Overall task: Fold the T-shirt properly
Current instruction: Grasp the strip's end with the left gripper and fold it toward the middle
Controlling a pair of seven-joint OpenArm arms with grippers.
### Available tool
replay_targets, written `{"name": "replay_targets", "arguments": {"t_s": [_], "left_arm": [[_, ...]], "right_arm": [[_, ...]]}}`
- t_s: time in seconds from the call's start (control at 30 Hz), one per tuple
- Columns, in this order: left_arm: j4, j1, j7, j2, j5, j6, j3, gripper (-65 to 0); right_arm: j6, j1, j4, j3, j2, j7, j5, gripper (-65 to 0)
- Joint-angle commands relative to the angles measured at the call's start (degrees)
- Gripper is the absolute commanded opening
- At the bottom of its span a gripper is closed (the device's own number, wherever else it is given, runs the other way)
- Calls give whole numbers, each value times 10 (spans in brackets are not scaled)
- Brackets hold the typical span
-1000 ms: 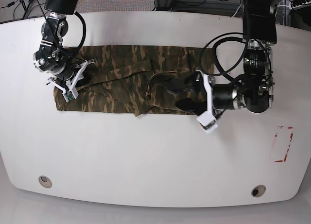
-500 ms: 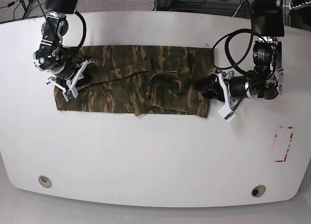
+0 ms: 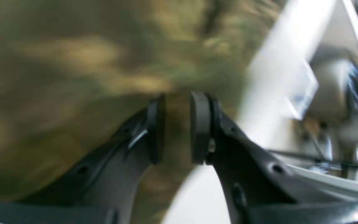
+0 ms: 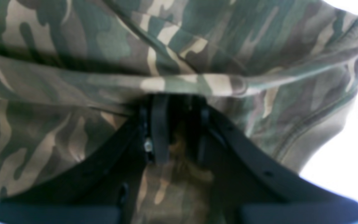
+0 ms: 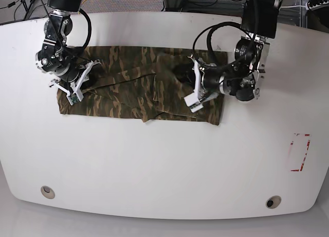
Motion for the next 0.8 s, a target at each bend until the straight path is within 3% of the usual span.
{"name": "replay_targets", "arguments": {"t_s": [0.0,0.17,0.3,0.57,0.77], "left_arm": [[36,-12,-8,4,-36,-3,34,-531],[94,-15,-9,4,-51,-3,96,-531],[134,-15,-10,3,-50,-3,91,-531],[143,-10,-43,3,-41,-3,-68,-531],[87,-3,-48,3,20,-3,-157,-531]], "right_arm": [[1,4,8,1,6,-5,-5,-534],[1,4,8,0,6,-5,-5,-534],[1,4,8,0,6,-5,-5,-534],[1,5,14,0,6,-5,-4,-534],[1,4,63,2,-11,-8,-8,-534]]}}
